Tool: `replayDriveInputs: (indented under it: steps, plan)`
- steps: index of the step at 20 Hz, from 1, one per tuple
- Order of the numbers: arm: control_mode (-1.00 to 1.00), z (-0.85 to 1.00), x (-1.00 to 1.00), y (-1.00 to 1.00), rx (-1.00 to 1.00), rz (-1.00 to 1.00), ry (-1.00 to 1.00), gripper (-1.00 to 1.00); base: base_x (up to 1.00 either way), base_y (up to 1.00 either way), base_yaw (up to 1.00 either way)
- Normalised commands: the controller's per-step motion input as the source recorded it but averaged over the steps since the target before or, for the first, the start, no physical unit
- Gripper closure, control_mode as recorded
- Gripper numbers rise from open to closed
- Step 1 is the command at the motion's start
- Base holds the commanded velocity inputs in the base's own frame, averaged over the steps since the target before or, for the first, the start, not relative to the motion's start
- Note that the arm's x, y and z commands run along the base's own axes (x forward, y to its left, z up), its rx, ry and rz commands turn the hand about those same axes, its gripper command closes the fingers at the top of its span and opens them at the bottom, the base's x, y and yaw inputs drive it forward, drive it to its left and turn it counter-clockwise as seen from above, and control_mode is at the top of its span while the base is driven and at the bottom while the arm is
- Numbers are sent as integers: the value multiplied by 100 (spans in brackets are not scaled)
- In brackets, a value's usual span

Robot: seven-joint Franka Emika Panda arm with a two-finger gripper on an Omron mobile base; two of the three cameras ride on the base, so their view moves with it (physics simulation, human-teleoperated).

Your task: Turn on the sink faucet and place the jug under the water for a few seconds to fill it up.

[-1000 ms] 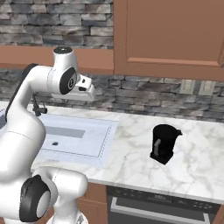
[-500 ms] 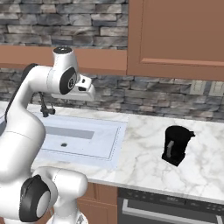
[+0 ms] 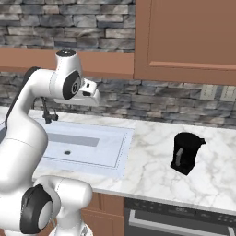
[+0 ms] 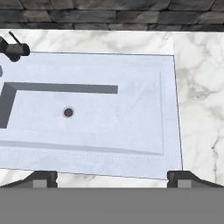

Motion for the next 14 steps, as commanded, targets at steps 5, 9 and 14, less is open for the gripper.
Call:
replayDriveInputs:
  steps: [5,9,14]
  plan:
    - [100,0,0,0,0,0,0,-100,1,0,0]
    - [-100,-54,28,0,0,13,-17,-100,0,0,0]
    - [-100,-74,51,63,0,36,-31,-100,0,0,0]
